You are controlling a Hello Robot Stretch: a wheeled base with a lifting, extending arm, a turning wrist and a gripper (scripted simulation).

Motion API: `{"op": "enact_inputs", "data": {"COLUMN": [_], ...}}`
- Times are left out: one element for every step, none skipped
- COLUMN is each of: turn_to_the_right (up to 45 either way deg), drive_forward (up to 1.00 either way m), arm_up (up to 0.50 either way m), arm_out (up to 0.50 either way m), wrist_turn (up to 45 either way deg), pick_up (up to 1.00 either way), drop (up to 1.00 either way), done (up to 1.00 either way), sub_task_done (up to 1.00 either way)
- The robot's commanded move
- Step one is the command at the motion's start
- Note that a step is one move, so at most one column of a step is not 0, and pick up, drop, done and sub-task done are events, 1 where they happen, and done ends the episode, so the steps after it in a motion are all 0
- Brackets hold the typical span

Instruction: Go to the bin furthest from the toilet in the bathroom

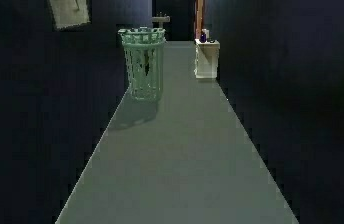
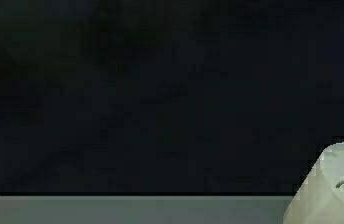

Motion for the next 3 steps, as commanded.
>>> {"op": "enact_inputs", "data": {"turn_to_the_right": [3.0,0.0,0.0], "drive_forward": [0.0,1.0,1.0], "arm_up": [0.0,0.0,0.0], "arm_out": [0.0,0.0,0.0], "wrist_turn": [0.0,0.0,0.0], "pick_up": [0.0,0.0,0.0], "drop": [0.0,0.0,0.0], "done": [0.0,0.0,0.0], "sub_task_done": [0.0,0.0,0.0]}}
